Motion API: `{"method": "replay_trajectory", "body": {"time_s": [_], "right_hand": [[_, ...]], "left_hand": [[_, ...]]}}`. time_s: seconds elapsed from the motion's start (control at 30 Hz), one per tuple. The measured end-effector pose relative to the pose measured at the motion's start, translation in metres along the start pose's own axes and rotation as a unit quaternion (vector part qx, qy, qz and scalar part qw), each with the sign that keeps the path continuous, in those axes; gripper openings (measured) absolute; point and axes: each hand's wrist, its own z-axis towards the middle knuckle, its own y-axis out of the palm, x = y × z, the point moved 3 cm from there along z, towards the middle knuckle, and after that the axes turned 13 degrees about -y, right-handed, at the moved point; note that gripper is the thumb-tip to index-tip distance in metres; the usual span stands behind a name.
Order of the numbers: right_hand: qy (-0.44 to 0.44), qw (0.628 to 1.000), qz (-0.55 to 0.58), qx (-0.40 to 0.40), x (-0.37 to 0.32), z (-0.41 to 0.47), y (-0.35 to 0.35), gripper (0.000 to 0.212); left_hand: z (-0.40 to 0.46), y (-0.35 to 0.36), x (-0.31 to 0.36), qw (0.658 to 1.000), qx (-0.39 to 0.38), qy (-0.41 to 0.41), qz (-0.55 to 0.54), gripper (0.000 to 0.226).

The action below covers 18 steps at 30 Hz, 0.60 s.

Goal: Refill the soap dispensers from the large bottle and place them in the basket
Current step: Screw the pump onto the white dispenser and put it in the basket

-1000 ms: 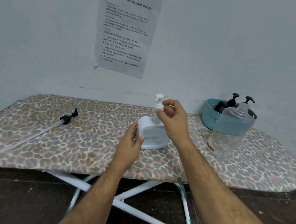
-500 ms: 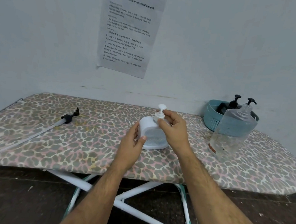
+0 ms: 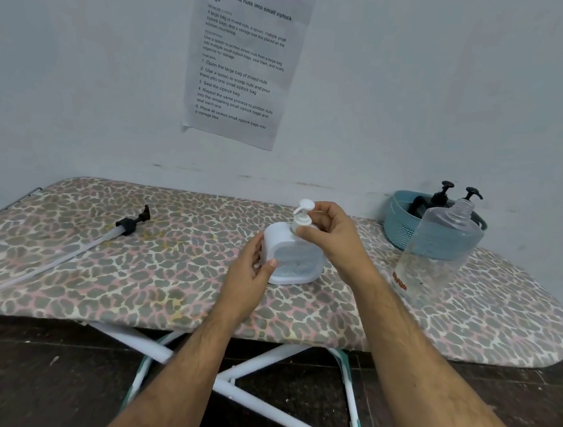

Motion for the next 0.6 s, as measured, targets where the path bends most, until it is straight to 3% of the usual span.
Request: {"method": "replay_trajectory", "body": {"time_s": [0.07, 0.2, 0.27, 0.4, 0.6], "right_hand": [[0.013, 1.000, 0.001, -0.006, -0.004, 0.003, -0.003, 0.044], [-0.004, 0.998, -0.055, -0.038, -0.003, -0.001, 0.001, 0.013], [-0.005, 0.998, -0.056, -0.016, 0.001, -0.004, 0.003, 0.006], [-0.013, 0.997, -0.074, 0.022, 0.005, -0.005, 0.005, 0.025], [0.002, 0.999, -0.049, -0.005, 0.005, -0.003, 0.002, 0.042]], "left_hand": [[0.000, 0.000, 0.000, 1.000, 0.001, 0.000, 0.001, 0.059], [0.000, 0.001, 0.002, 1.000, -0.001, 0.003, -0.004, 0.058], [-0.001, 0.001, 0.002, 1.000, -0.002, 0.003, -0.004, 0.058], [-0.001, 0.000, 0.001, 1.000, -0.002, 0.004, 0.000, 0.057], [0.000, 0.000, 0.000, 1.000, 0.000, 0.003, 0.005, 0.059]]}}
